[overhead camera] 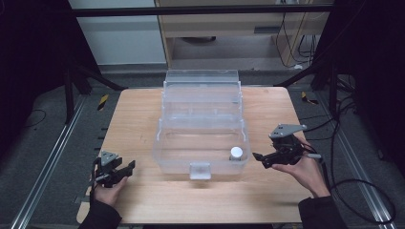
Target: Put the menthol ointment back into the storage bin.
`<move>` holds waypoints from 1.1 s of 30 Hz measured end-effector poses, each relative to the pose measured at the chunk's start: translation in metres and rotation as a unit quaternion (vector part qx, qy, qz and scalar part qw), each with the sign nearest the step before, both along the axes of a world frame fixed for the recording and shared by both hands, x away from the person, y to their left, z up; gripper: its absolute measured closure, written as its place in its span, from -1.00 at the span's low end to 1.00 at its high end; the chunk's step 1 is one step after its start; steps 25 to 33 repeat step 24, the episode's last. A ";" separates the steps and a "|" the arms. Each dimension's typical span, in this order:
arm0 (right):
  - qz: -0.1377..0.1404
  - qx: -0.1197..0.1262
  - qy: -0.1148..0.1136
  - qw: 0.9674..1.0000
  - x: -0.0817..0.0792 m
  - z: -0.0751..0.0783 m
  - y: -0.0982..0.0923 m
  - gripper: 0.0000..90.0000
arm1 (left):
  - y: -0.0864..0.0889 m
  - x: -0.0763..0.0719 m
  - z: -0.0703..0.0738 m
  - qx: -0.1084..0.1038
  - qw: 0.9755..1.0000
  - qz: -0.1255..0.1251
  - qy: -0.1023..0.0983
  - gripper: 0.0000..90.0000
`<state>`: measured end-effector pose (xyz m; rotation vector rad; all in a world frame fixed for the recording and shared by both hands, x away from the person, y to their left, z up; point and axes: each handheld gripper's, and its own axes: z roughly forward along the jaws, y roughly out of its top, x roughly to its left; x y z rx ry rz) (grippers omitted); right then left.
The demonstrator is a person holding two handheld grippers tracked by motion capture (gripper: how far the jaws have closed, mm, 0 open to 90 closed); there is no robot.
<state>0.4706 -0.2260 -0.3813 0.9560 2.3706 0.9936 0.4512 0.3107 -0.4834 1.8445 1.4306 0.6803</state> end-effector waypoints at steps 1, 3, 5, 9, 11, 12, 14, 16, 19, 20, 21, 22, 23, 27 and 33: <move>-0.012 -0.003 -0.006 1.000 -0.002 -0.003 -0.002 -0.76 | 0.000 0.000 0.000 0.000 1.000 0.000 0.000 -0.05; -0.042 0.003 -0.014 0.999 -0.005 -0.010 -0.006 -0.77 | 0.000 0.000 0.000 -0.001 1.000 0.000 0.000 -0.06; -0.061 0.018 -0.017 0.998 -0.007 -0.016 -0.011 -0.78 | 0.000 0.000 0.000 -0.001 1.000 -0.001 0.000 -0.06; -0.095 0.045 -0.019 0.994 -0.010 -0.030 -0.023 -0.78 | 0.000 0.000 -0.001 0.001 1.000 -0.003 0.001 -0.07; -0.110 0.057 -0.014 0.992 -0.012 -0.038 -0.030 -0.78 | -0.001 0.000 -0.001 0.001 1.000 -0.003 0.001 -0.08; -0.117 0.064 -0.013 0.991 -0.012 -0.042 -0.031 -0.78 | -0.001 0.000 -0.001 0.002 1.000 -0.002 0.001 -0.09; -0.128 0.078 -0.008 0.989 -0.013 -0.051 -0.037 -0.78 | -0.001 0.000 -0.001 0.003 1.000 -0.003 0.001 -0.10; -0.134 0.071 0.006 0.988 -0.012 -0.061 -0.041 -0.80 | -0.001 0.000 -0.001 0.003 1.000 -0.003 -0.001 -0.11; -0.162 0.076 0.000 0.984 -0.013 -0.072 -0.051 -0.81 | 0.000 0.000 -0.001 0.002 1.000 -0.003 -0.004 -0.15; -0.168 0.078 -0.002 0.983 -0.013 -0.075 -0.054 -0.81 | 0.000 0.000 -0.001 0.004 1.000 -0.003 -0.005 -0.17; -0.173 0.079 -0.001 0.982 -0.014 -0.079 -0.057 -0.81 | 0.000 0.001 -0.002 0.003 1.000 -0.003 -0.005 -0.18; -0.180 0.083 0.005 0.980 -0.016 -0.082 -0.059 -0.81 | 0.000 0.001 -0.002 0.005 1.000 -0.002 -0.005 -0.21; -0.182 0.078 0.005 0.980 -0.016 -0.086 -0.062 -0.81 | 0.000 0.001 -0.002 0.005 1.000 -0.002 -0.006 -0.23; -0.185 0.078 0.005 0.980 -0.017 -0.087 -0.062 -0.81 | 0.000 0.001 -0.002 0.006 1.000 -0.002 -0.007 -0.24; -0.185 0.078 0.005 0.980 -0.017 -0.087 -0.062 -0.81 | 0.000 0.001 -0.002 0.006 1.000 -0.002 -0.007 -0.24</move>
